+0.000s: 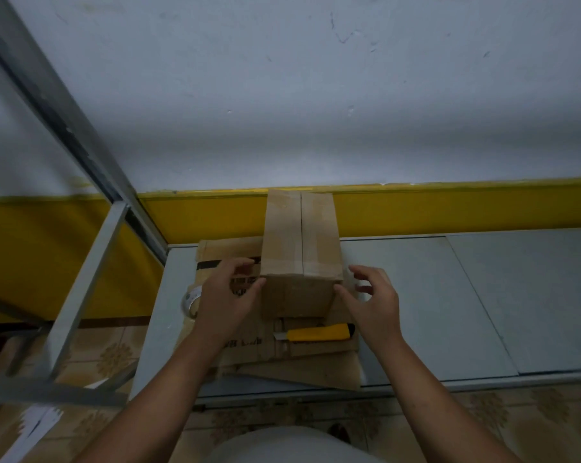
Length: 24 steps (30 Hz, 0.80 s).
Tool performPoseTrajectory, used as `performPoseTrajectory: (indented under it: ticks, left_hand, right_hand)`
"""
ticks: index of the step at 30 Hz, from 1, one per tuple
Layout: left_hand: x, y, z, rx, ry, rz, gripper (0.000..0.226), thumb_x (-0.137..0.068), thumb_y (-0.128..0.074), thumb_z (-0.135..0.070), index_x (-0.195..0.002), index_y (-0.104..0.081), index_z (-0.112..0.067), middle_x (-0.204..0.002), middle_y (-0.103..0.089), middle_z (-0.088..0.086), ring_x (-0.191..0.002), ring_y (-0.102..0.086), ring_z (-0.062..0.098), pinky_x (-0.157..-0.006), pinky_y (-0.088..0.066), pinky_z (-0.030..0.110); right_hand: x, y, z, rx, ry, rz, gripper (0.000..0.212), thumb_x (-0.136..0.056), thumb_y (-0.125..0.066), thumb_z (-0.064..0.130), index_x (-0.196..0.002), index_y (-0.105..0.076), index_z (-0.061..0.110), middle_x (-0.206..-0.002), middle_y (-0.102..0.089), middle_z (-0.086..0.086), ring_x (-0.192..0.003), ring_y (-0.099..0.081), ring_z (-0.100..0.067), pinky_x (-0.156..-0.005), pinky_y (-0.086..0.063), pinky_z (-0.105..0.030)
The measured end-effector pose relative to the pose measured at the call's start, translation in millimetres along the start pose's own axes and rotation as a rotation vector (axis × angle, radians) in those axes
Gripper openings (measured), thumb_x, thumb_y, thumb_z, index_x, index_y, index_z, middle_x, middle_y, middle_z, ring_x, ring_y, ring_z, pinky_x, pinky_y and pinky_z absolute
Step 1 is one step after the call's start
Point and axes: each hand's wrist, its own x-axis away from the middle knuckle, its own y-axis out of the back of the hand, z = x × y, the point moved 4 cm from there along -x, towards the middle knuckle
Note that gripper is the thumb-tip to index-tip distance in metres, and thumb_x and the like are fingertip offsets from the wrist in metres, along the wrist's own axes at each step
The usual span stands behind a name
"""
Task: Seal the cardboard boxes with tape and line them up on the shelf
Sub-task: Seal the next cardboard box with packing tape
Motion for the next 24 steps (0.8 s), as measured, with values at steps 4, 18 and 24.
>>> performPoseTrajectory:
  ticks: [4,18,24]
  left_hand:
    - [8.9,-3.2,-2.9,0.039,0.125,-0.039,0.019,-0.090,-0.082,-0.028,-0.108,-0.078,-0.022,-0.095,-0.072,-0.020,-0.095,-0.067,-0.008,-0.079,-0.050,0.005]
    - [11.6,-4.3,-2.3,0.055,0.090,-0.016,0.018,-0.091,-0.081,-0.020,-0.096,-0.074,-0.036,-0.088,-0.070,-0.027,-0.089,-0.069,-0.004,-0.077,-0.058,0.018]
    - [11.5,5.4,-1.2,0.115,0.118,0.080,0.026,-0.087,-0.084,-0.033,-0.111,-0.074,-0.034,-0.101,-0.072,-0.025,-0.100,-0.067,-0.008,-0.084,-0.053,0.008]
  right_hand:
    - [1.3,-1.1,1.5,0.101,0.064,-0.037,0.025,-0.086,-0.083,0.024,-0.108,-0.077,0.016,-0.098,-0.069,0.005,-0.093,-0.065,-0.010,-0.078,-0.059,-0.035]
    - [9.8,-10.2,-2.3,0.164,0.122,-0.040,0.008,-0.091,-0.078,0.013,-0.097,-0.082,0.009,-0.082,-0.070,0.003,-0.073,-0.063,-0.005,-0.071,-0.043,-0.004]
    - [11.4,-7.6,-4.4,0.089,0.071,0.081,0.024,-0.089,-0.080,0.027,-0.109,-0.077,0.013,-0.096,-0.070,0.005,-0.088,-0.065,-0.003,-0.079,-0.053,-0.015]
